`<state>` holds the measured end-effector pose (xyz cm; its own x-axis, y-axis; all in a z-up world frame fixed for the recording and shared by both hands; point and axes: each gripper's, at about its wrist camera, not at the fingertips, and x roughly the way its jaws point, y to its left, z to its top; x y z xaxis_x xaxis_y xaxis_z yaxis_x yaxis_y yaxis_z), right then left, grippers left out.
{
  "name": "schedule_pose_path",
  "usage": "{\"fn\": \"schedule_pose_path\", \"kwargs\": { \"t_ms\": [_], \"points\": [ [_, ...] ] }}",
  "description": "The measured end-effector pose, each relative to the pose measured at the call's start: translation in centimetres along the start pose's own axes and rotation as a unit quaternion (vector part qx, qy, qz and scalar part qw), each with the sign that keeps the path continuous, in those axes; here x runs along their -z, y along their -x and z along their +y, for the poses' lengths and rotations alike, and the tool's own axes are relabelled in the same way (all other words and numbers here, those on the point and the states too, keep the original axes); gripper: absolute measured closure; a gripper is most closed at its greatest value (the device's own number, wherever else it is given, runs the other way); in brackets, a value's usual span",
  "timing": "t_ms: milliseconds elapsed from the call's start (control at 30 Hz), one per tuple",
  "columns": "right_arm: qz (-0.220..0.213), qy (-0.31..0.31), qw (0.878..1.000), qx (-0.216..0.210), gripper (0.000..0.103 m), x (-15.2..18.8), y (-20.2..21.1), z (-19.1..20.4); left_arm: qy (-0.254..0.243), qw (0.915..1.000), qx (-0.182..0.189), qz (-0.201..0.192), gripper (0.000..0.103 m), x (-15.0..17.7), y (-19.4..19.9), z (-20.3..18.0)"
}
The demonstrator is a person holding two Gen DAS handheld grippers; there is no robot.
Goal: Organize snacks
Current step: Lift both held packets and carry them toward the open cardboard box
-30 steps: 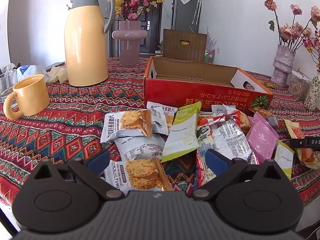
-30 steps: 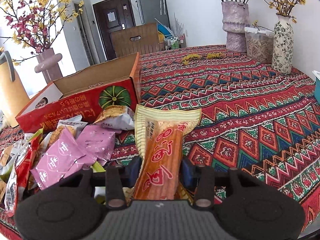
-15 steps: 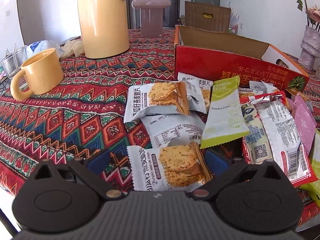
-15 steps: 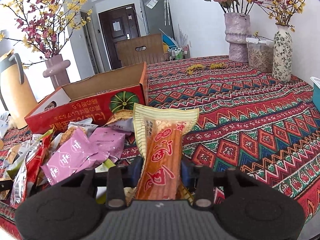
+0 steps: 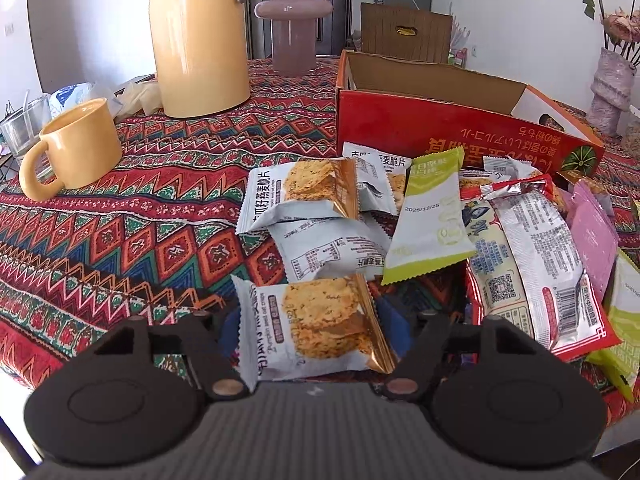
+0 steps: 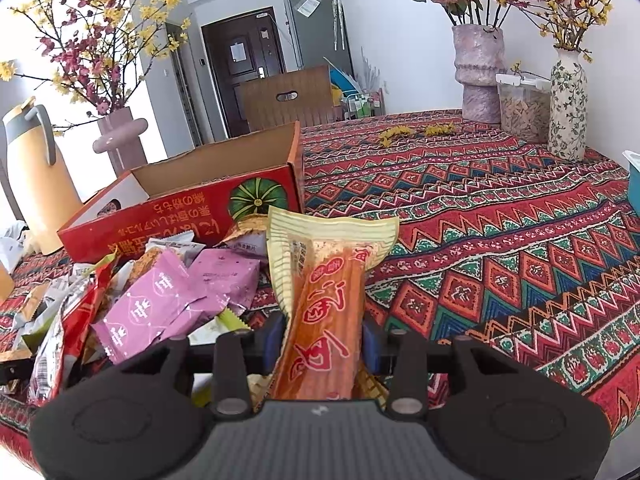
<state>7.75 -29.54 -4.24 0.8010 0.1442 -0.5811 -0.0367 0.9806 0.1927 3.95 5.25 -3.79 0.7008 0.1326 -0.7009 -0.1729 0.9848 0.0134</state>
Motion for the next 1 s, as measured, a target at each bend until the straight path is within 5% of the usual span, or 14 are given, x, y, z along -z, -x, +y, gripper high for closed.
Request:
{"fn": "schedule_pose_path", "kwargs": {
  "t_ms": [533,1000],
  "points": [
    [-0.018,0.008,1.000,-0.011,0.063,-0.1,1.9,0.7,0.003,0.9995,0.009,-0.030,0.045,0.0,2.3,0.3],
    [-0.056,0.047,0.997,-0.040,0.063,-3.5,1.9,4.1,-0.004,0.9956,0.041,-0.085,0.044,-3.8,4.2,-1.3]
  ]
}}
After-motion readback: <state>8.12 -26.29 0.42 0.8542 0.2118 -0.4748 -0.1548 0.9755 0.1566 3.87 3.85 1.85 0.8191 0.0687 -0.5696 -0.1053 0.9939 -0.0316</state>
